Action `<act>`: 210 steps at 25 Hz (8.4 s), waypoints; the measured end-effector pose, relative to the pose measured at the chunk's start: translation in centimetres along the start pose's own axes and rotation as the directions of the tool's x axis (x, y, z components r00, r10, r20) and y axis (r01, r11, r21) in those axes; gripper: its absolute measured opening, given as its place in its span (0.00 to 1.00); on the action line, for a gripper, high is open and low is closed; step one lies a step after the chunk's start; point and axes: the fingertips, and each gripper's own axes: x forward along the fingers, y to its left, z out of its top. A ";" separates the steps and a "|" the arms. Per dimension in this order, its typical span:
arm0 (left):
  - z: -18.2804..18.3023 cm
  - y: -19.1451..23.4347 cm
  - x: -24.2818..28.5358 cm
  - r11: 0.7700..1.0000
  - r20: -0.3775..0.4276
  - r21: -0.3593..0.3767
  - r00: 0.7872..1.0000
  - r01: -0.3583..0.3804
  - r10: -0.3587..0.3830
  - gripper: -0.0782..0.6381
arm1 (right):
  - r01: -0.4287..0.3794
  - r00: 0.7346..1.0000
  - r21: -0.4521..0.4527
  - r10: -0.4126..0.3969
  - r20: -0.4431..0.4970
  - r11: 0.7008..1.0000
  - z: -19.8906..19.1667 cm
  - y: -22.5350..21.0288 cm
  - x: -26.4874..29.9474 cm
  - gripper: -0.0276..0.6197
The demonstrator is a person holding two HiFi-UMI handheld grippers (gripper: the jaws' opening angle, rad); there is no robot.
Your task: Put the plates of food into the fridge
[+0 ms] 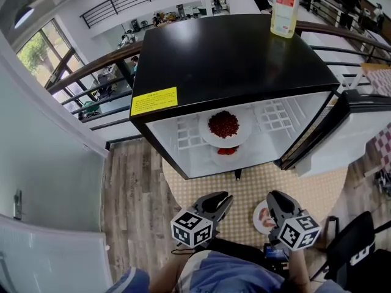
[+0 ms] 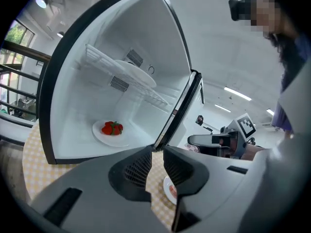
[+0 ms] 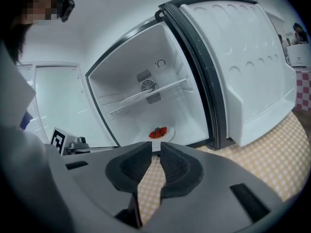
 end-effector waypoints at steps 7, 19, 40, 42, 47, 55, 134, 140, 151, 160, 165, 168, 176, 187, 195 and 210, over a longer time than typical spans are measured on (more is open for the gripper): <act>-1.7 -3.9 -0.4 0.997 -0.011 0.021 0.997 0.075 -0.074 0.20 | -0.030 0.999 0.048 0.029 0.019 0.998 -1.4 2.1 -2.9 0.14; -2.9 -6.9 0.1 0.988 -0.065 0.083 0.990 0.129 -0.124 0.16 | -0.026 1.000 0.061 0.026 0.001 0.998 -3.6 2.9 -4.9 0.14; -4.0 -7.8 1.5 0.979 -0.121 0.098 0.979 0.177 -0.165 0.14 | 0.035 0.999 0.115 -0.037 0.013 0.993 -3.8 0.9 -5.6 0.14; -4.6 -8.0 1.8 0.978 -0.148 0.095 0.974 0.185 -0.170 0.14 | 0.050 0.999 0.130 -0.052 0.012 0.990 -4.1 0.1 -5.7 0.14; -6.0 -8.1 2.7 0.977 -0.190 0.079 0.965 0.198 -0.180 0.14 | 0.105 0.994 0.196 -0.110 0.015 0.975 -3.8 -1.7 -6.9 0.14; -9.5 -7.7 4.6 0.975 -0.283 0.016 0.936 0.222 -0.208 0.18 | 0.204 0.977 0.267 -0.213 0.006 0.942 -5.9 -7.7 -8.9 0.14; -0.9 6.2 10.0 0.999 -0.218 0.024 0.975 -0.034 0.039 0.42 | 0.187 0.972 0.254 -0.141 -0.186 0.949 -2.9 -8.8 7.9 0.16; 1.1 7.5 12.0 0.999 -0.194 -0.013 0.980 -0.049 0.045 0.42 | 0.188 0.981 0.435 -0.150 -0.121 0.881 -1.6 -10.1 9.4 0.15; 3.6 8.9 15.6 0.992 -0.150 -0.085 0.985 -0.094 0.081 0.42 | 0.146 0.976 0.715 -0.217 0.008 0.684 -0.3 -12.4 10.6 0.12; 4.5 9.9 16.5 0.992 -0.218 -0.006 0.968 -0.128 0.123 0.42 | 0.095 0.937 0.920 -0.345 0.046 0.380 -1.1 -14.0 11.6 0.10; 4.4 9.7 15.7 0.993 -0.197 -0.005 0.974 -0.116 0.112 0.42 | 0.085 0.906 0.937 -0.417 0.068 0.339 -0.7 -14.7 12.0 0.09; 4.6 9.4 14.8 0.994 -0.190 0.008 0.976 -0.108 0.108 0.42 | 0.068 0.892 0.939 -0.443 0.094 0.337 -0.2 -15.1 12.2 0.09; 2.4 7.1 11.4 0.998 -0.182 -0.018 0.982 -0.056 0.051 0.42 | 0.057 0.885 0.942 -0.454 0.106 0.331 0.5 -15.0 13.9 0.09; -1.7 5.5 7.6 0.997 -0.229 -0.068 0.973 -0.040 0.023 0.42 | 0.023 0.911 0.911 -0.384 0.150 0.411 2.2 -14.9 15.3 0.09; -2.1 4.1 7.3 0.997 -0.232 -0.069 0.973 -0.014 -0.003 0.42 | -0.014 0.935 0.861 -0.298 0.191 0.508 2.2 -13.1 13.8 0.22; -0.6 -0.8 5.8 0.995 -0.145 -0.047 0.985 0.083 -0.089 0.42 | 0.002 0.971 0.681 -0.163 0.173 0.733 2.2 -7.5 5.5 0.18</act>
